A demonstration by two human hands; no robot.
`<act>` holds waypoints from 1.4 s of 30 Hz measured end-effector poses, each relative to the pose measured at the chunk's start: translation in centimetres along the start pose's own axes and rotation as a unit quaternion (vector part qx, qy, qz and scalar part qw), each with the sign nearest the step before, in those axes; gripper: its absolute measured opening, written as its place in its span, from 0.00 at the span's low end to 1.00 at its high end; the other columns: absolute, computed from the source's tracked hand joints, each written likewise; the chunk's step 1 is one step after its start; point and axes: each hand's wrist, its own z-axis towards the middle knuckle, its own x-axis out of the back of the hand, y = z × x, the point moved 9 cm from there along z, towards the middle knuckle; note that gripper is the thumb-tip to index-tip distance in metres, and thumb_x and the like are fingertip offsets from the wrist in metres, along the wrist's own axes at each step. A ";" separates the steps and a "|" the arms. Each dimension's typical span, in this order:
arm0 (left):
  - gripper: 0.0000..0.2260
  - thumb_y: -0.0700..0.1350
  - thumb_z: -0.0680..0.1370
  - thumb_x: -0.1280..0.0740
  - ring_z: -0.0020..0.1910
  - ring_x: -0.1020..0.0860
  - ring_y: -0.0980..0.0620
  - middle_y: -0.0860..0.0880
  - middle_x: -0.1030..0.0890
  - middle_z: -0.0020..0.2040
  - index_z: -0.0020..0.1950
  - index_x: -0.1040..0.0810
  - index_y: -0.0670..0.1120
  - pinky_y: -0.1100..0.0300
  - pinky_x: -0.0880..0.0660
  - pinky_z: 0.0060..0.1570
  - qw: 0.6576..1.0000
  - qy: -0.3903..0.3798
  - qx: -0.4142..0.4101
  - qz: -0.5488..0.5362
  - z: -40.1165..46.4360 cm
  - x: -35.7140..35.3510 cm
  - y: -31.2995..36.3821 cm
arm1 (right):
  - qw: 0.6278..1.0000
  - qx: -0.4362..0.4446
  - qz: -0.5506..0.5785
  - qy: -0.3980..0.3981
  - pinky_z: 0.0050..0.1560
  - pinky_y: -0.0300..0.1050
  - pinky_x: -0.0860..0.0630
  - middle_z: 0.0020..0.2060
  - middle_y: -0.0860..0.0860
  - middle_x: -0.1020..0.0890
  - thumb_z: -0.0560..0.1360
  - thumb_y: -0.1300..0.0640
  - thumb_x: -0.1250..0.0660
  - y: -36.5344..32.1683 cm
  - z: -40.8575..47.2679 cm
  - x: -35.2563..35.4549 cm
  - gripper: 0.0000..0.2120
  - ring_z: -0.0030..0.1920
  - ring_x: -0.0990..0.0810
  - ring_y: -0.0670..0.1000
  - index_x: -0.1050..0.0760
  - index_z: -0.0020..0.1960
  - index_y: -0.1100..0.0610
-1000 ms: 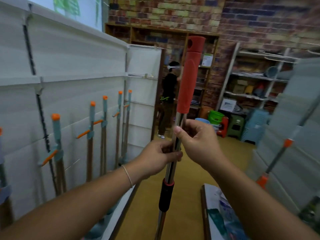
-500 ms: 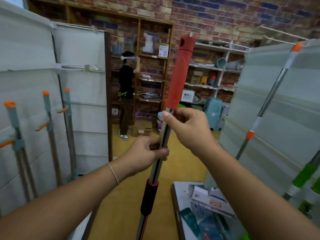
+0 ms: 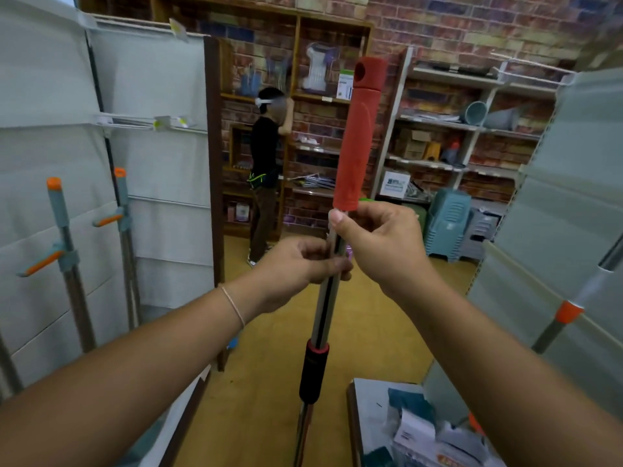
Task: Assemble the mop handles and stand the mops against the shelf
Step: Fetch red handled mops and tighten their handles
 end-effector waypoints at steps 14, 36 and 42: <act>0.05 0.39 0.75 0.29 0.45 0.16 0.47 0.41 0.15 0.45 0.49 0.18 0.41 0.64 0.22 0.42 0.995 -0.032 -0.086 -0.025 21.9 3.1 -2.3 | 0.996 -0.033 -0.073 0.047 0.37 0.46 0.20 0.38 0.56 0.15 0.76 0.52 0.28 9.0 16.7 0.6 0.04 0.37 0.18 0.50 0.17 0.44 0.52; 0.04 0.38 0.76 0.30 0.39 0.18 0.49 0.45 0.18 0.38 0.41 0.20 0.44 0.56 0.21 0.48 0.987 -0.141 -0.070 -0.025 50.1 -2.2 -8.8 | 0.969 -0.097 -0.153 0.168 0.38 0.47 0.27 0.42 0.64 0.16 0.75 0.50 0.28 26.1 35.7 8.9 0.09 0.36 0.25 0.50 0.17 0.47 0.56; 0.01 0.38 0.75 0.30 0.40 0.17 0.49 0.44 0.17 0.40 0.45 0.19 0.41 0.63 0.20 0.41 0.983 -0.169 -0.060 -0.030 57.3 -3.8 -8.1 | 0.972 -0.081 -0.136 0.171 0.39 0.49 0.26 0.43 0.67 0.18 0.75 0.50 0.28 29.5 41.5 12.0 0.08 0.36 0.24 0.52 0.17 0.46 0.56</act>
